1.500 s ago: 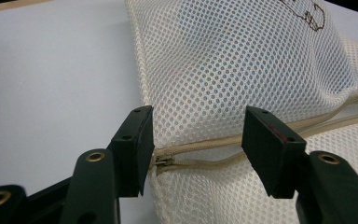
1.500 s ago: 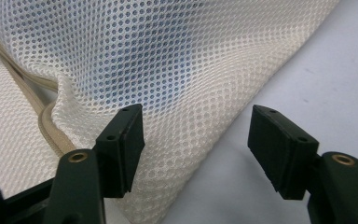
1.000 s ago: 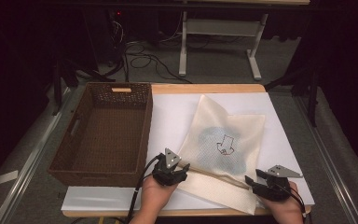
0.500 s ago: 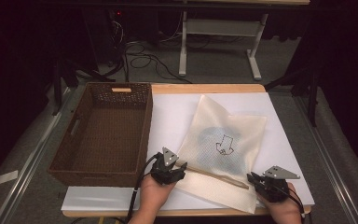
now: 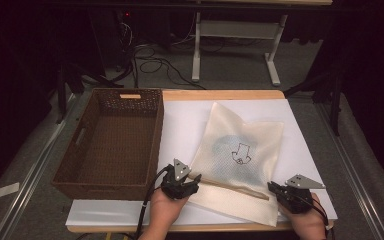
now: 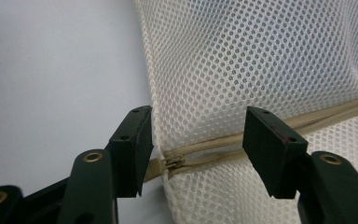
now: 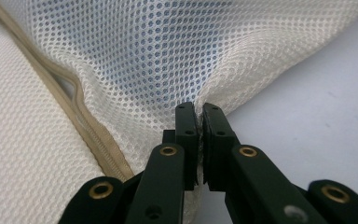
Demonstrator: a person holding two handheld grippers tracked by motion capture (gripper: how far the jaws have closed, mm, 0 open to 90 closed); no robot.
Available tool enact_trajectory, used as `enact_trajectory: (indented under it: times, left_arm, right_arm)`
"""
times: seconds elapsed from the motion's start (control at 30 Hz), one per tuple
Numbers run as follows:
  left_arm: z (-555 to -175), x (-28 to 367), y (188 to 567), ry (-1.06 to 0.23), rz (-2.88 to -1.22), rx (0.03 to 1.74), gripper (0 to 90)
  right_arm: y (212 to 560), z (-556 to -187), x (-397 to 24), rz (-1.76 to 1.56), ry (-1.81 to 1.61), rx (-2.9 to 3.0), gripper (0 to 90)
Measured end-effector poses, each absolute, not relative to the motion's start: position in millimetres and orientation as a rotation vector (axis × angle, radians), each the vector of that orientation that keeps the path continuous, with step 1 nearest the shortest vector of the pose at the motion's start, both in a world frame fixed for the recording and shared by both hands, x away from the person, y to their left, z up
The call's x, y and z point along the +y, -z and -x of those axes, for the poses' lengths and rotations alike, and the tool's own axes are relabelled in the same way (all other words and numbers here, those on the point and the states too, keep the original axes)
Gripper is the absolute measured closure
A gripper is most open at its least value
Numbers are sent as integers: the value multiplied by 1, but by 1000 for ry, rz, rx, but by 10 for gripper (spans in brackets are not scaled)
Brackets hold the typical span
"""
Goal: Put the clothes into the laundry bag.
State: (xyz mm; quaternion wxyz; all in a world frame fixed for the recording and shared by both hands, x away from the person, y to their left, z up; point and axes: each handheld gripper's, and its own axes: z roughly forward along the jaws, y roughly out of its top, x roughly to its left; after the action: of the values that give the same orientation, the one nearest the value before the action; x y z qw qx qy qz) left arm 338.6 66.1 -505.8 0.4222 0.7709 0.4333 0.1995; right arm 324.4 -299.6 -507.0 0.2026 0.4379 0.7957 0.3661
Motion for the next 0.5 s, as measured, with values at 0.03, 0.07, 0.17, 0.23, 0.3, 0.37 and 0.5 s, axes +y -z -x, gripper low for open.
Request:
enact_trajectory:
  times: [0.03,0.07,0.17,0.23,0.3,0.37,0.5]
  left_arm:
    - [-338,66,505,-502,-1928,1083,430]
    - [-336,66,505,-508,-1920,1080,430]
    - [-331,68,504,-514,-1916,1068,431]
    - [-327,70,503,-518,-1910,1068,432]
    - [-324,73,504,-520,-1909,1069,434]
    - [-319,76,504,-525,-1914,1076,436]
    - [-313,82,504,-538,-1899,1095,446]
  right_arm:
    - [507,-326,-301,-1221,-1017,2218,874]
    - [506,-328,-302,-1226,-1016,2215,875]
    - [505,-336,-309,-1236,-1012,2198,875]
    - [505,-342,-314,-1238,-1002,2187,876]
    - [504,-348,-317,-1247,-999,2187,876]
    - [503,-354,-319,-1245,-985,2181,876]
    - [504,-365,-323,-1243,-973,2186,876]
